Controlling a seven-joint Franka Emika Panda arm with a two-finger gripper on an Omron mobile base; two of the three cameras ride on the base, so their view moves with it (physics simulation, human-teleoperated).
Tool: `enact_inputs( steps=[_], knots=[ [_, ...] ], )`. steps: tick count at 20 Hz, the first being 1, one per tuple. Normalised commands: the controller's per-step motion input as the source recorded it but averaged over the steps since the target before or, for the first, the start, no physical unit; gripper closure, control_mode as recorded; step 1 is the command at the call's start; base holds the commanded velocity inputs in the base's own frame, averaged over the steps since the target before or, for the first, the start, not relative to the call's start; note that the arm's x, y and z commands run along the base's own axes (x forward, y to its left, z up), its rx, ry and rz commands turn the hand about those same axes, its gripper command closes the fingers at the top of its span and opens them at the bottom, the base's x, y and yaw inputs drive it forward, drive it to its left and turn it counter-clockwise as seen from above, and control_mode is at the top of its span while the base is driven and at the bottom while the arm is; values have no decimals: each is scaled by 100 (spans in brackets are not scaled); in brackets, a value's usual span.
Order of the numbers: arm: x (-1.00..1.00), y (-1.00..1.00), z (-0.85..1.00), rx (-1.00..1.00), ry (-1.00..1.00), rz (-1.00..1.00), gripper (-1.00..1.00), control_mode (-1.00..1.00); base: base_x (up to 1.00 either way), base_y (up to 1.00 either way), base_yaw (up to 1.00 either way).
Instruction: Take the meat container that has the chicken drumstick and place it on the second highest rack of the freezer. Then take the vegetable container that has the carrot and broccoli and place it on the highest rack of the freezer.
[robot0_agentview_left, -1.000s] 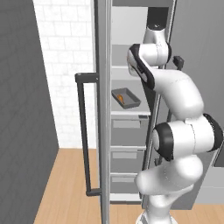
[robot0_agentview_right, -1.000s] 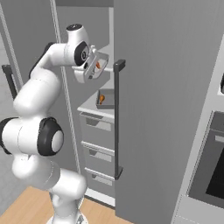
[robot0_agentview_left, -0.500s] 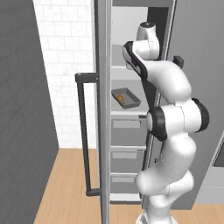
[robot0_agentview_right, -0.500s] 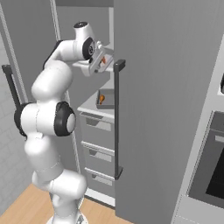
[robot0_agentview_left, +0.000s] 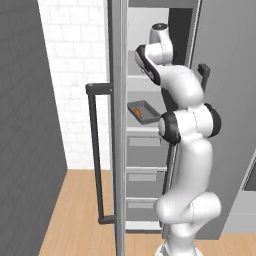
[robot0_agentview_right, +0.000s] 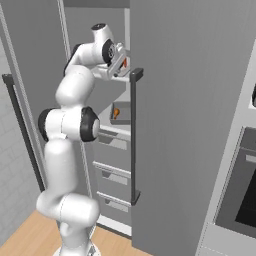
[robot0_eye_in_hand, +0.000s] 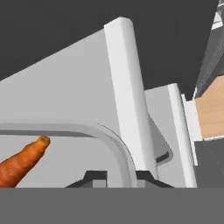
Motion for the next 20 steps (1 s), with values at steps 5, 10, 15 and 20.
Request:
enact_inputs(
  steps=[5, 10, 15, 20],
  knots=[
    [83, -3, 0, 0, 0, -5, -100, -100, 0, 0, 0],
    [14, 1, -21, -3, -23, 0, -100, -100, 0, 0, 0],
    [-1, 6, -48, -10, -36, -1, -100, -100, 0, 0, 0],
    [42, -4, -70, -10, -3, -4, -100, -100, 0, 0, 0]
  ],
)
